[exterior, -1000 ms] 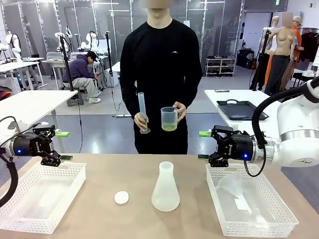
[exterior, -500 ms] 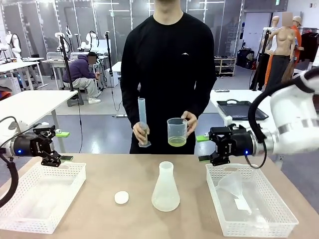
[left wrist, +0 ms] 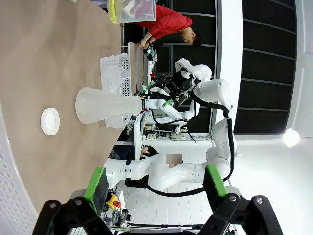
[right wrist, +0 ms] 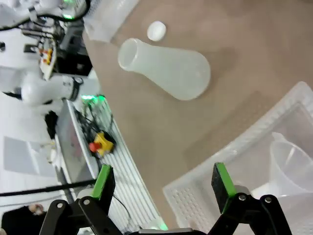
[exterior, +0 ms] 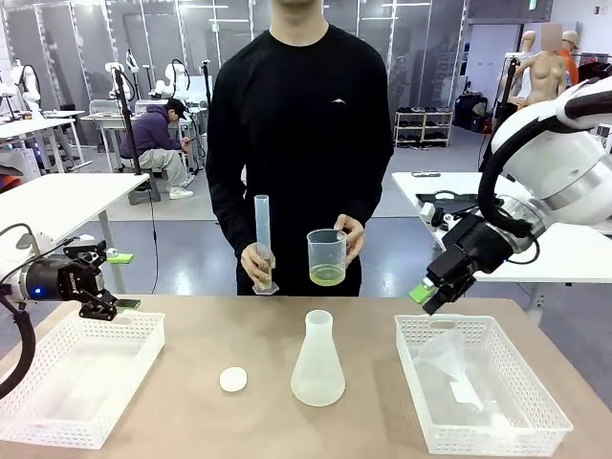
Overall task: Prepare the solutions needed for the experiment.
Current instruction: Pick up the Plastic Funnel and insert it into the Big flask.
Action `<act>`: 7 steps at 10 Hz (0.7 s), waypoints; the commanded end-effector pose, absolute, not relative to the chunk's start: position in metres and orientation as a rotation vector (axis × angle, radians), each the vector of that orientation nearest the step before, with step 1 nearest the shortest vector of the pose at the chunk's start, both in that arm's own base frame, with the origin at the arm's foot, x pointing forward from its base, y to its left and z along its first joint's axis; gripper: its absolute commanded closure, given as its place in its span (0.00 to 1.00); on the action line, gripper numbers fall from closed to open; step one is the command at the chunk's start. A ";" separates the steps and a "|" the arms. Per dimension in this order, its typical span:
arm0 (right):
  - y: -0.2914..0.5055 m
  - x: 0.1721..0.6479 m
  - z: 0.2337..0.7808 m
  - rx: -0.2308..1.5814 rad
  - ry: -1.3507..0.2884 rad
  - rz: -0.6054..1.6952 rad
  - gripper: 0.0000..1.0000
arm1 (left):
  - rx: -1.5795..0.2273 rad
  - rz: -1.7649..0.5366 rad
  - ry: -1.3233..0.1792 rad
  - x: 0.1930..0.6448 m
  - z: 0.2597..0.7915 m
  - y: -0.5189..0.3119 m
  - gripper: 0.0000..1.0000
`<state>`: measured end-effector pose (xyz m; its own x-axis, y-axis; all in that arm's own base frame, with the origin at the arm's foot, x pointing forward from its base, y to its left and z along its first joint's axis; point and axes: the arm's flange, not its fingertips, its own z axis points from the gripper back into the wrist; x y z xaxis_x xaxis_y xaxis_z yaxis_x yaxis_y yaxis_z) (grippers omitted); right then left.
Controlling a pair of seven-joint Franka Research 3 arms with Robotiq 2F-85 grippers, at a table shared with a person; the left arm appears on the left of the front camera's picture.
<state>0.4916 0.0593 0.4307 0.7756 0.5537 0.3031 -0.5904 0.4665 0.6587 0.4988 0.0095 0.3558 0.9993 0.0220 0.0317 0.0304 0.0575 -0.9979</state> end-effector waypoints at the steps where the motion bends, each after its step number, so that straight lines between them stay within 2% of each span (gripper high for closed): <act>1: 0.061 0.490 0.428 0.886 -0.053 0.648 0.00 | -1.520 -0.008 -0.028 0.498 0.358 0.010 0.00; 5: 0.060 0.491 0.428 0.854 -0.052 0.682 0.00 | -1.520 -0.008 -0.028 0.498 0.358 0.010 0.00; 7: 0.057 0.518 0.439 0.517 -0.118 0.993 0.00 | -1.520 -0.008 -0.028 0.498 0.358 0.010 0.00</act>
<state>0.5002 0.0564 0.4343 0.6771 0.6689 0.3067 -0.7003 0.4576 0.5480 0.4988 0.0095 0.3558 0.9993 0.0219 0.0316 0.0303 0.0574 -0.9979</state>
